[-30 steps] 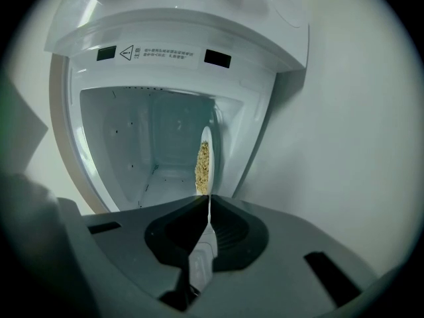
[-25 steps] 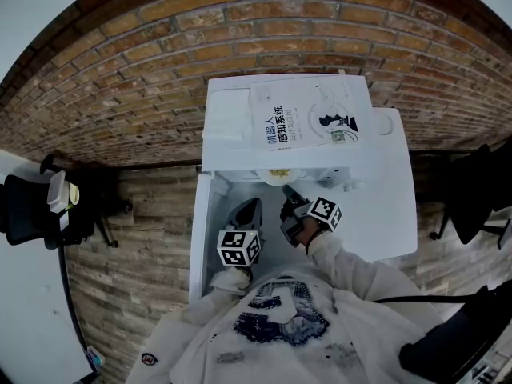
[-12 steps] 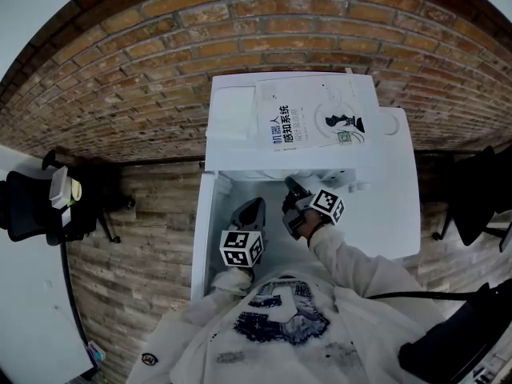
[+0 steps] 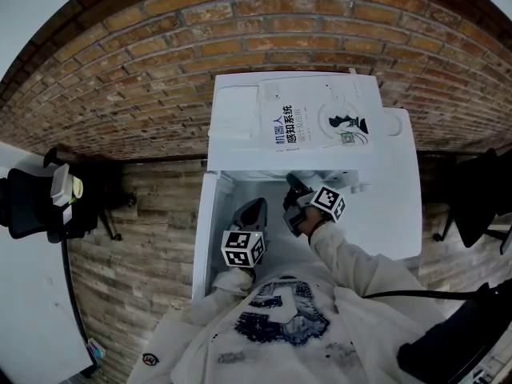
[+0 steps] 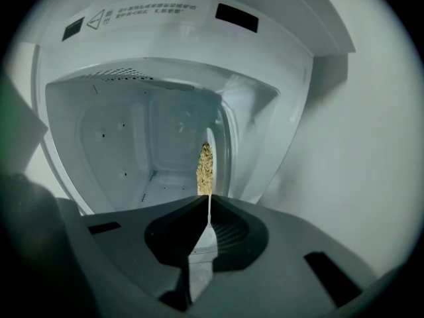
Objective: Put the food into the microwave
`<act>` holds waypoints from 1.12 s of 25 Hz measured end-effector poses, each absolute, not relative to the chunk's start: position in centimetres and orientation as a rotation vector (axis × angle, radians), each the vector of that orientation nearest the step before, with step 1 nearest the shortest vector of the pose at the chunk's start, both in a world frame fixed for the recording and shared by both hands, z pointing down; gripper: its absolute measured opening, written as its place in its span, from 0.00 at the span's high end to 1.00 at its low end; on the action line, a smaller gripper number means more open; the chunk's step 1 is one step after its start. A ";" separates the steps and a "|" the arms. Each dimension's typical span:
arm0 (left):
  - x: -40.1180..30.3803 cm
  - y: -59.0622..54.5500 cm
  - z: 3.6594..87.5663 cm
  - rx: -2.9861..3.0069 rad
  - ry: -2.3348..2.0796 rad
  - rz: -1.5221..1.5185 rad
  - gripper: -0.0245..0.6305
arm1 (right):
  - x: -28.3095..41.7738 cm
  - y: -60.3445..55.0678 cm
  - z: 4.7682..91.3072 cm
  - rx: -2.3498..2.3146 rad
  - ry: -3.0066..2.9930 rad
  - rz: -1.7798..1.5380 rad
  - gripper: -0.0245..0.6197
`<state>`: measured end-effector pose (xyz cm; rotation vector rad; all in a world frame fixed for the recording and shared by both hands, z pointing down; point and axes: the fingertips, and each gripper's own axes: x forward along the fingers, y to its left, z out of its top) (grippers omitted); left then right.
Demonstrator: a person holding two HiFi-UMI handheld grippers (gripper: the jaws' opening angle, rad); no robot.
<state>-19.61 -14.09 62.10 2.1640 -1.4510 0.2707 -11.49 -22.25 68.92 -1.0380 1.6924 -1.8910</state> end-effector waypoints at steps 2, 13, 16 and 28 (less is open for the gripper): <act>-19.6 -14.1 62.0 2.167 -1.453 0.271 0.95 | -11.5 -22.1 69.0 -1.036 1.687 -1.897 0.93; -19.6 -13.1 61.3 2.177 -1.474 0.255 0.95 | -10.8 -20.4 68.3 -1.023 1.717 -1.887 0.93; -19.3 -12.8 60.6 2.200 -1.480 0.245 0.95 | -10.1 -19.6 67.3 -1.043 1.792 -1.843 0.93; -17.4 -11.6 56.8 2.309 -1.468 0.250 0.95 | -6.8 -16.0 61.7 -1.153 2.135 -1.619 0.94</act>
